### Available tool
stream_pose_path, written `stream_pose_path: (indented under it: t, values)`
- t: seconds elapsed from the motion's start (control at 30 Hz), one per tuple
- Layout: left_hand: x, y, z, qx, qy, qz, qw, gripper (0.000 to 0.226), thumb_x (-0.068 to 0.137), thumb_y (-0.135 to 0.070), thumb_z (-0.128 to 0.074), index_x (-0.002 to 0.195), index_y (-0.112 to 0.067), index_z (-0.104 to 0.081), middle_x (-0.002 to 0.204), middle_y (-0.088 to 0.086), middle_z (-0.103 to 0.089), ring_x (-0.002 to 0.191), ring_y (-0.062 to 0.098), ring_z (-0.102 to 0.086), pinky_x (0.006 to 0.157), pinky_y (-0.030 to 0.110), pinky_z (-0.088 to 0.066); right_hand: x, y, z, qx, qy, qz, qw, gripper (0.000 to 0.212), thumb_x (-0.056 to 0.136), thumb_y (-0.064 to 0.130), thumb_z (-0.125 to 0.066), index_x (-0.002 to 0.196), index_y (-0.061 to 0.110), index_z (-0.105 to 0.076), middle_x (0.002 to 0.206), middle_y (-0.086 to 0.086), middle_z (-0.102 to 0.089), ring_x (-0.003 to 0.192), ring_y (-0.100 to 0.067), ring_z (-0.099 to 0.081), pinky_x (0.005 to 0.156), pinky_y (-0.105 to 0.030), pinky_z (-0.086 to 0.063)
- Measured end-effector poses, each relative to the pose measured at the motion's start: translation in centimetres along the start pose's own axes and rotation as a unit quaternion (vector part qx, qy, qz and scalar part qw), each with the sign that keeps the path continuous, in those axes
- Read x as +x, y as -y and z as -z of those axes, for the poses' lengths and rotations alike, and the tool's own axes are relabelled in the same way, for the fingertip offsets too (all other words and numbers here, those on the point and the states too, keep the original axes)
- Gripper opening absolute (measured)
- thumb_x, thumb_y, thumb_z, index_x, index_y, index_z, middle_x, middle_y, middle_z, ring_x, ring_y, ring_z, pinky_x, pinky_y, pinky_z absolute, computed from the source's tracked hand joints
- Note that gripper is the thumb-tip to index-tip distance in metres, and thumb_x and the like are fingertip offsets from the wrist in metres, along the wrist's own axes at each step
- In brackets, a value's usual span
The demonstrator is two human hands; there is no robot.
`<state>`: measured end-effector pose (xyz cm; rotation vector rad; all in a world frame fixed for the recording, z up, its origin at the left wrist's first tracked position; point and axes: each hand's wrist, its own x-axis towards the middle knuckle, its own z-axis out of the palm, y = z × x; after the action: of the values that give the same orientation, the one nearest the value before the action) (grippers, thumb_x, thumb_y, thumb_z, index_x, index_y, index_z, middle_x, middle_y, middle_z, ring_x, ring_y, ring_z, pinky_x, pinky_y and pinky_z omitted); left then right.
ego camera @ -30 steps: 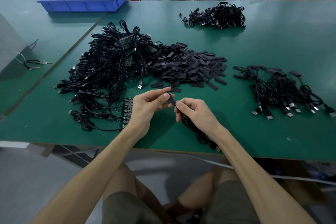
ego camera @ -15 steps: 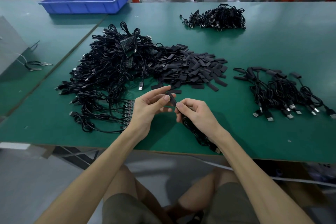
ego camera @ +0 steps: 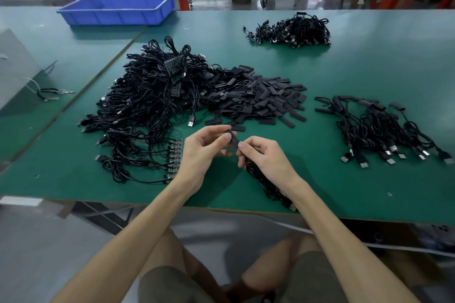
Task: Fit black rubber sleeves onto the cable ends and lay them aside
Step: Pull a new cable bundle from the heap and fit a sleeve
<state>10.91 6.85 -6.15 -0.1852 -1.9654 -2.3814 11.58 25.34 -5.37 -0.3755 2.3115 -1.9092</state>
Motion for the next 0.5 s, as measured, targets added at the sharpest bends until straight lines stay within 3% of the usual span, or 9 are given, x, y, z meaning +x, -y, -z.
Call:
stream_pose_path:
  t: [0.13,0.23,0.3,0.4,0.5]
  values:
    - [0.1,-0.2,-0.9,0.118,0.004,0.016,0.993,0.021,0.099,-0.020,-0.067,0.116,-0.009,-0.066,0.100,0.007,-0.076,0.082,0.021,-0.074,0.064,0.028,-0.059,0.0,-0.1,0.1,0.063,-0.104,0.010,0.993,0.022,0.107,0.021,-0.057,0.092,0.010,-0.068,0.077,0.002,-0.072,0.077,-0.009,-0.066,0.079,-0.021,-0.053]
    - [0.1,-0.4,-1.8,0.306,0.093,0.022,0.947,0.019,0.101,-0.032,-0.061,0.107,-0.016,-0.070,0.088,-0.002,-0.075,0.072,0.010,-0.071,0.064,0.024,-0.053,0.1,-0.5,0.8,0.121,-0.198,0.001,0.973,0.019,0.106,0.020,-0.057,0.093,0.013,-0.067,0.076,0.006,-0.067,0.079,-0.007,-0.063,0.084,-0.025,-0.051]
    - [-0.2,-0.6,-2.7,0.369,0.151,0.027,0.917,0.024,0.100,-0.044,-0.059,0.102,-0.022,-0.070,0.083,-0.008,-0.073,0.068,0.004,-0.068,0.069,0.024,-0.053,0.1,-0.6,1.0,0.137,-0.207,-0.008,0.969,0.017,0.105,0.020,-0.060,0.093,0.015,-0.070,0.078,0.009,-0.068,0.080,-0.005,-0.062,0.085,-0.027,-0.050]
    - [-0.4,-1.0,-3.9,0.428,0.179,0.014,0.886,0.023,0.099,-0.049,-0.059,0.088,-0.030,-0.065,0.067,-0.011,-0.070,0.057,0.000,-0.062,0.057,0.019,-0.045,0.0,-0.6,1.0,0.129,-0.174,-0.001,0.976,0.015,0.101,0.020,-0.066,0.091,0.014,-0.075,0.072,0.016,-0.068,0.072,0.002,-0.058,0.078,-0.019,-0.047]
    - [-0.1,-1.5,-4.8,0.382,0.204,0.051,0.900,0.023,0.101,-0.037,-0.059,0.089,-0.018,-0.064,0.065,-0.002,-0.073,0.041,0.014,-0.058,0.045,0.020,-0.043,0.1,-0.5,0.9,0.140,-0.166,0.002,0.976,0.014,0.098,0.018,-0.069,0.092,0.008,-0.076,0.068,0.016,-0.067,0.069,0.002,-0.060,0.072,-0.016,-0.048]
